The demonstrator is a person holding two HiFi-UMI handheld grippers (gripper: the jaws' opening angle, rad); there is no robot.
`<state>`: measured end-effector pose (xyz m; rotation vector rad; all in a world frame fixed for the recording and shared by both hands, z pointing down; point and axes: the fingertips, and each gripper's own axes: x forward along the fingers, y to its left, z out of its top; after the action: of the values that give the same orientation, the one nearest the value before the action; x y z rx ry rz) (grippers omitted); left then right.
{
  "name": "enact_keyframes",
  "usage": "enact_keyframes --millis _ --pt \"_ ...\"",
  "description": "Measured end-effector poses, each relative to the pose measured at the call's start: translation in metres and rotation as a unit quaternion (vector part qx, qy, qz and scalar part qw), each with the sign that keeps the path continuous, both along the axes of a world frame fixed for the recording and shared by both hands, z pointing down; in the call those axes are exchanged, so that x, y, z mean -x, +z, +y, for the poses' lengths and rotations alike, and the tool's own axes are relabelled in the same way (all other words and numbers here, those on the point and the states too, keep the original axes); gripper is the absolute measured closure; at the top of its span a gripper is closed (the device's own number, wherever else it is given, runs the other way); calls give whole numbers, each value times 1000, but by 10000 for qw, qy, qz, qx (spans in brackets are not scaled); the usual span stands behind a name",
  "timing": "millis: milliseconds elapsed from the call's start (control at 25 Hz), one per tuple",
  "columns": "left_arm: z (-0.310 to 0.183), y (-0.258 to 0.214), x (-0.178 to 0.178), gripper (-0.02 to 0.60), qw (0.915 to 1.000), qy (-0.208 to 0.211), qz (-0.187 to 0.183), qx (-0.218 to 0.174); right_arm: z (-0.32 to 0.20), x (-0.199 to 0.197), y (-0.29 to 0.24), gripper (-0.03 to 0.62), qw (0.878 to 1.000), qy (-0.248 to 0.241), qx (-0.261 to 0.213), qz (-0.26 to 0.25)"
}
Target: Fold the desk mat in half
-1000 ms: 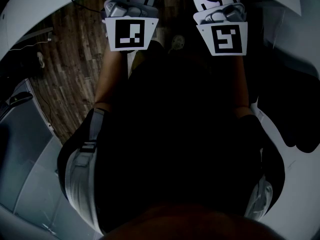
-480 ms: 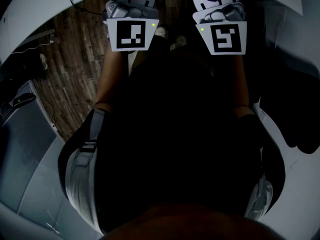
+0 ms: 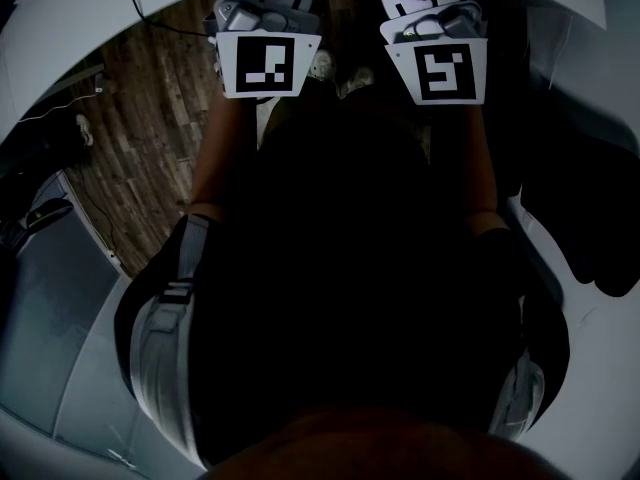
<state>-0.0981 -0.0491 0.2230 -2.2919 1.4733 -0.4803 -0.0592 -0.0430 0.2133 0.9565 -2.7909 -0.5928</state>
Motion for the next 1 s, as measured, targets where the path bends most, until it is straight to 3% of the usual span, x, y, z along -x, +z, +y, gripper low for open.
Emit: enact_keyframes --millis 280,600,1000 --pt "-9 19 19 571 9997 -67 107 232 -13 13 16 565 9997 133 185 92" --pt "-14 71 36 571 9965 -209 107 797 -27 22 51 565 9982 145 535 234" --pt "-16 142 51 569 9824 -697 717 1579 -29 28 97 565 9952 6 846 489"
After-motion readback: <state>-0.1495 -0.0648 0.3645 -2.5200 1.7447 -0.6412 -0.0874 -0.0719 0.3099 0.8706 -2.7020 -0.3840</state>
